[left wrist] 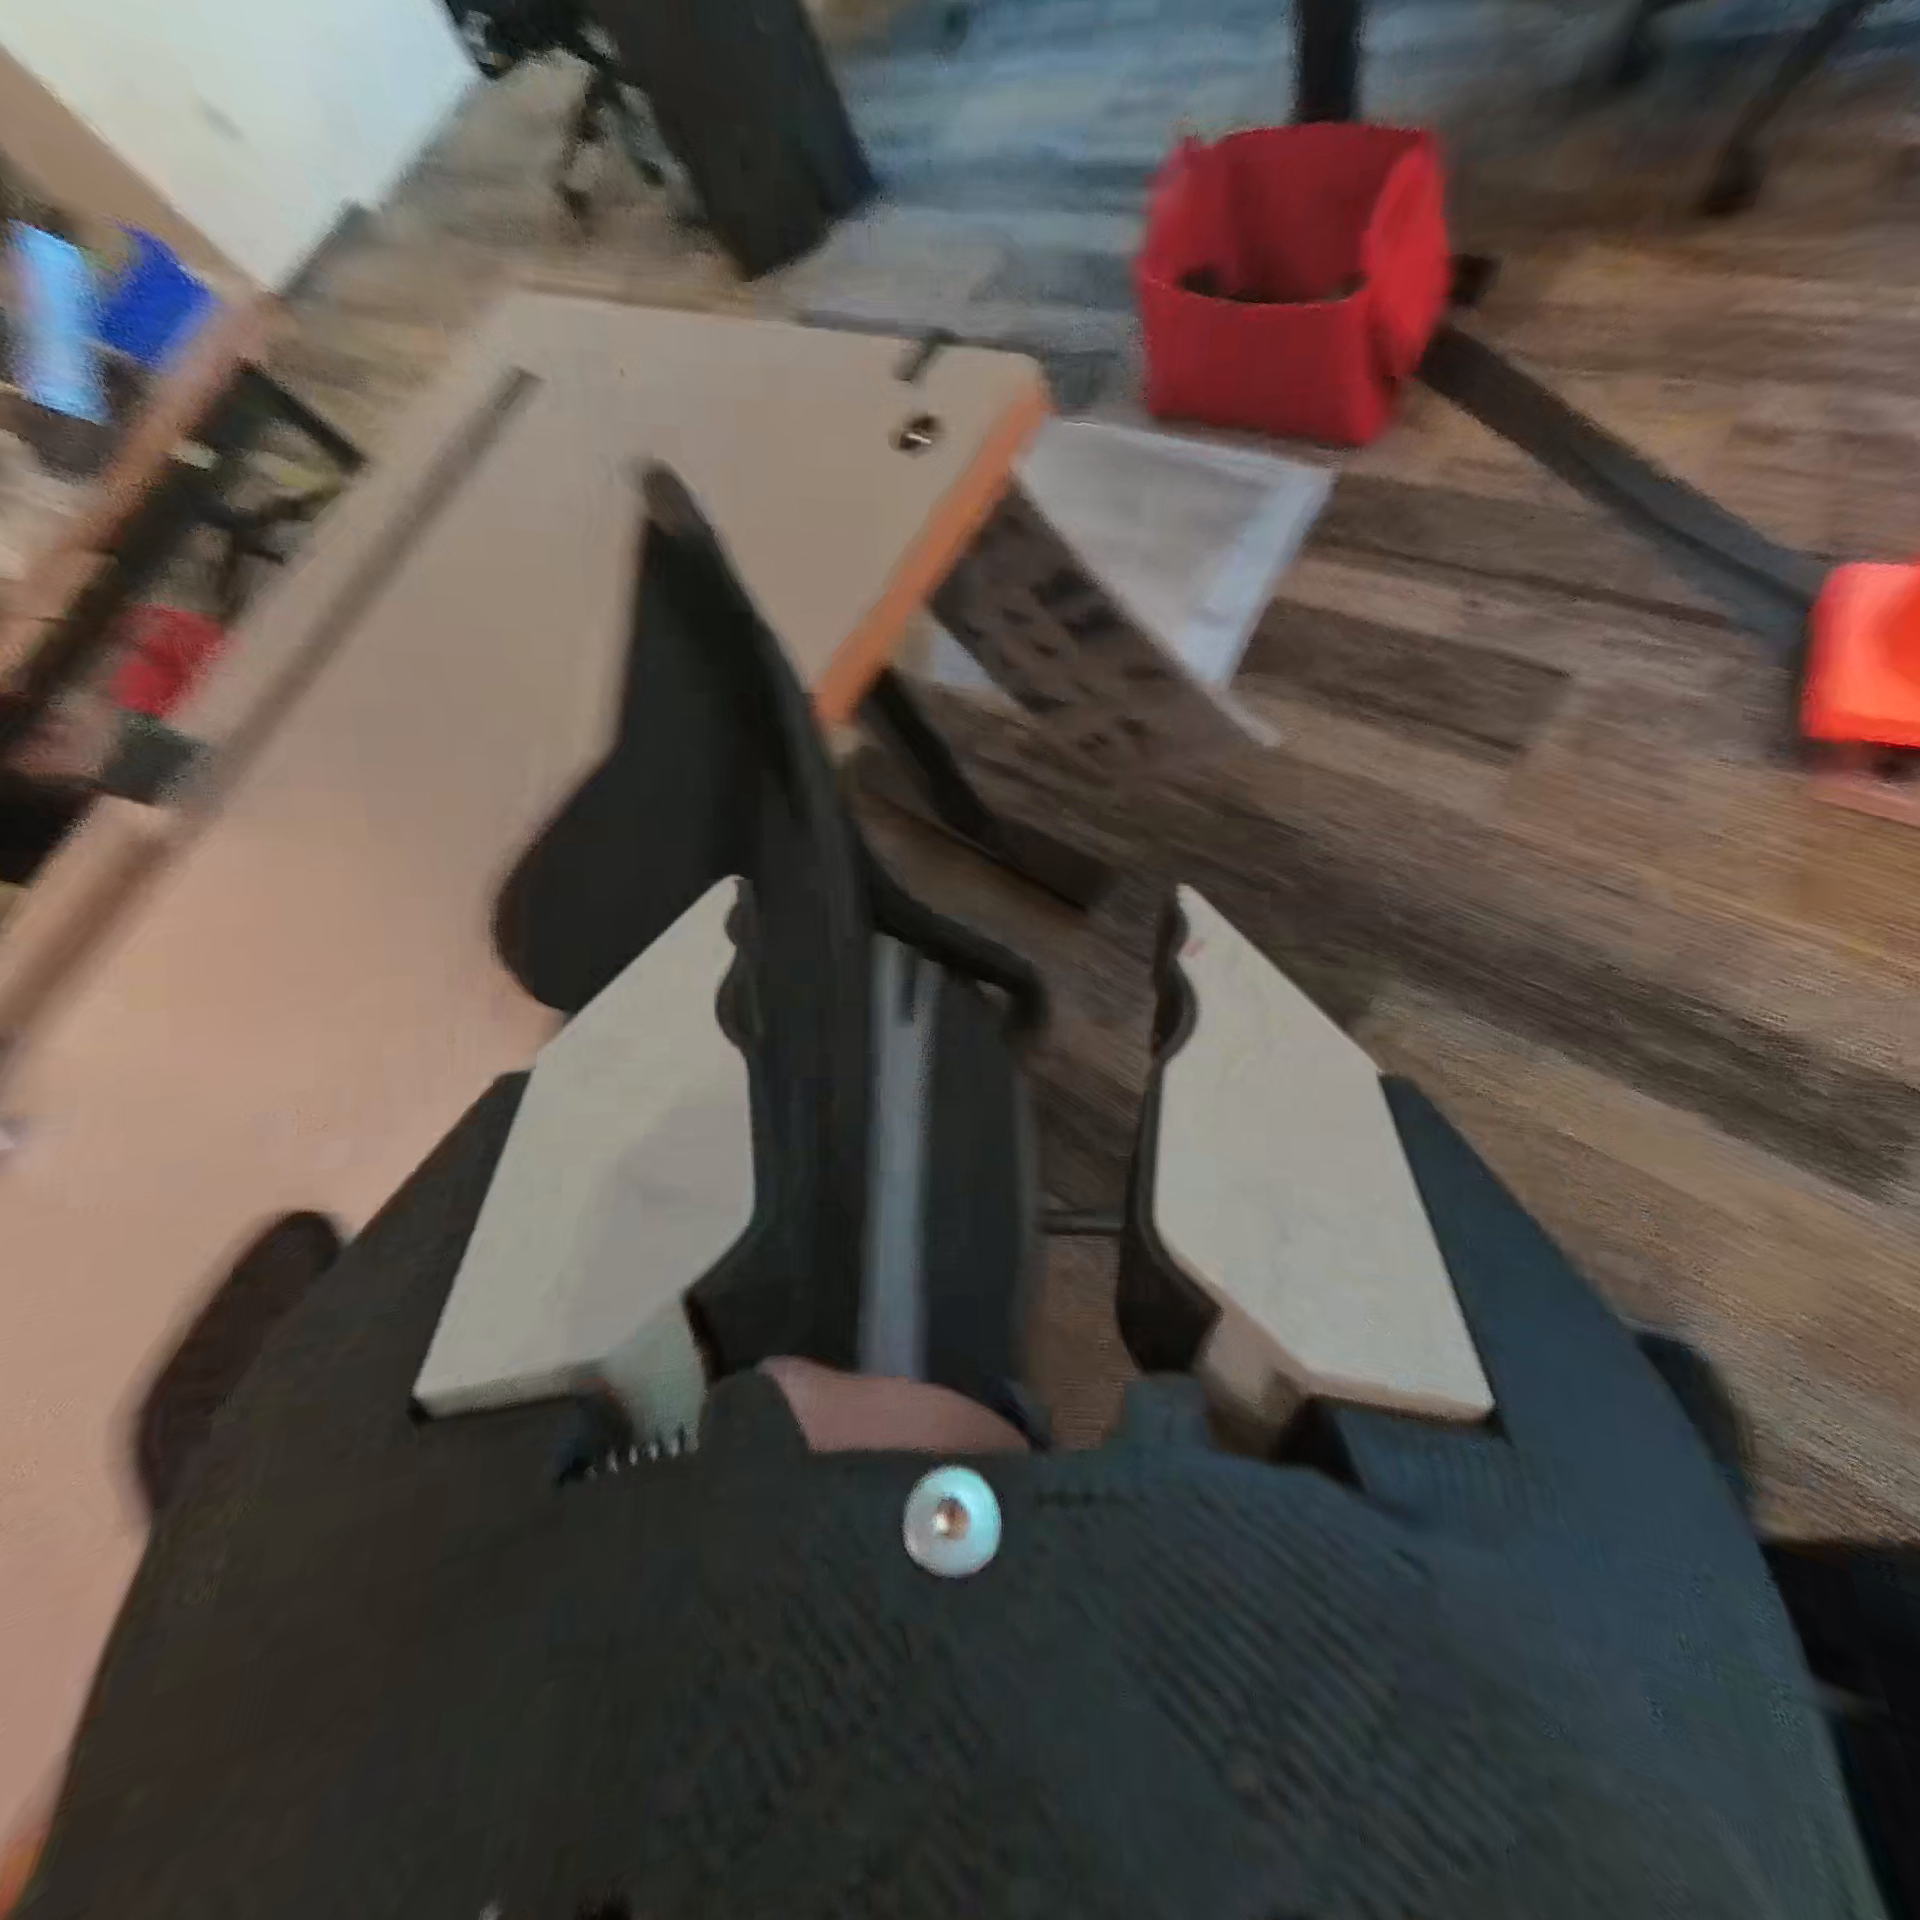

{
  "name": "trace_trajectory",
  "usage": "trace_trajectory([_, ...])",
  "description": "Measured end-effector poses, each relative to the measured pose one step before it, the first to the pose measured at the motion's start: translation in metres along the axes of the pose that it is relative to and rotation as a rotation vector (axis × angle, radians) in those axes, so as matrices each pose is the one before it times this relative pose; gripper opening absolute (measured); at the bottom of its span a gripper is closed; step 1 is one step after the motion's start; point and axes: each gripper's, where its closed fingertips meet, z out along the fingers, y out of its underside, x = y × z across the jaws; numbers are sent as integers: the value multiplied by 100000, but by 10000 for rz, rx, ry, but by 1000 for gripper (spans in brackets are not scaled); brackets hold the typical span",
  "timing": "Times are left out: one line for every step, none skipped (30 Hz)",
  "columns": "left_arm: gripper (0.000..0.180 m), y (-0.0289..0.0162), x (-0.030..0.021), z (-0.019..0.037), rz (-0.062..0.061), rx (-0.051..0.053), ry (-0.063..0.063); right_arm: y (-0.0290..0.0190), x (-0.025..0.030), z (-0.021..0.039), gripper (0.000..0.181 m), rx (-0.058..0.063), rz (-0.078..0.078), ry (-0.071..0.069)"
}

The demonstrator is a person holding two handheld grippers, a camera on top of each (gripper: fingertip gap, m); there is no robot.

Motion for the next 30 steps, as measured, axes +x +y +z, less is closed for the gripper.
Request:
trace_trajectory([81,-1946,-2402,1047,450,-212,-451,4,1443,-457,69,23,207,96])
trace_trajectory([87,-1711,-2543,1222,456,-285,-338,-50,1537,-348,70,-56,140,154])
trace_trajectory([86,-1607,-2656,1255,258,-200,-267,-155,1440,-324,70,-101,79,150])
trace_trajectory([82,-1497,-2254,1319,19,-103,49,-338,1345,-410,70,-82,33,165])
trace_trajectory([87,-1270,-2057,1293,-264,-135,101,-598,1365,-413,70,19,-22,198])
trace_trajectory([90,-1061,-1311,1272,-386,-176,295,-749,1287,-411,70,88,-50,177])
trace_trajectory([93,-897,-517,1357,-287,-256,545,-892,1162,-344,70,45,-34,178])
trace_trajectory([99,-779,-238,1242,-246,-336,380,-784,1333,-225,70,-28,2,210])
trace_trajectory([106,-961,229,1256,-95,-181,321,-904,1347,-225,71,-24,3,238])
trace_trajectory([108,-1158,808,1173,70,-26,374,-1135,1317,-225,71,43,-24,252])
trace_trajectory([108,-1408,1642,1022,291,75,611,-1350,1309,-165,71,131,-34,284])
trace_trajectory([107,-1708,2194,1117,571,237,799,-1497,1293,7,71,210,13,285])
trace_trajectory([101,-1620,2485,1302,834,239,959,-1653,1259,285,71,243,87,213])
trace_trajectory([92,-1610,1997,1620,878,186,780,-1638,1160,500,71,222,121,169])
trace_trajectory([87,-1239,1194,1976,751,111,440,-1650,1085,777,72,209,127,161])
trace_trajectory([92,-853,600,1979,603,-73,339,-1503,920,979,72,118,154,92])
trace_trajectory([98,-339,482,1885,455,-249,501,-1284,712,1134,73,-80,289,14])
trace_trajectory([98,66,194,1741,96,-214,488,-1203,385,1143,75,-178,395,-55])
trace_trajectory([96,-184,53,1353,-145,-76,573,-1488,71,956,76,-28,259,-117])
trace_trajectory([95,-415,5,1049,-259,134,618,-1399,57,794,76,78,32,-102])
trace_trajectory([92,-487,-262,800,-261,307,507,-1096,310,760,76,-10,-97,45])
trace_trajectory([89,-540,-559,656,-185,363,321,-680,538,769,76,-163,-167,120])
trace_trajectory([88,-288,-857,680,-74,227,163,-305,606,822,76,-263,-142,106])
trace_trajectory([87,70,-998,543,-60,-4,90,11,630,768,76,-329,-27,81])
trace_trajectory([87,282,-909,354,-154,-142,159,-170,758,773,76,-359,65,37])
trace_trajectory([88,251,-781,122,-208,-140,284,23,458,543,76,-288,39,-28])
trace_trajectory([88,276,-832,-161,-206,-57,251,-43,370,426,76,-198,-44,-75])
trace_trajectory([88,383,-1177,-415,-119,22,52,-69,395,396,76,-171,-83,-75])
trace_trajectory([89,432,-1658,-596,-54,94,-232,38,525,408,75,-210,-81,-35])
trace_trajectory([89,747,-2014,-798,12,59,-338,56,607,481,75,-212,-70,-37])
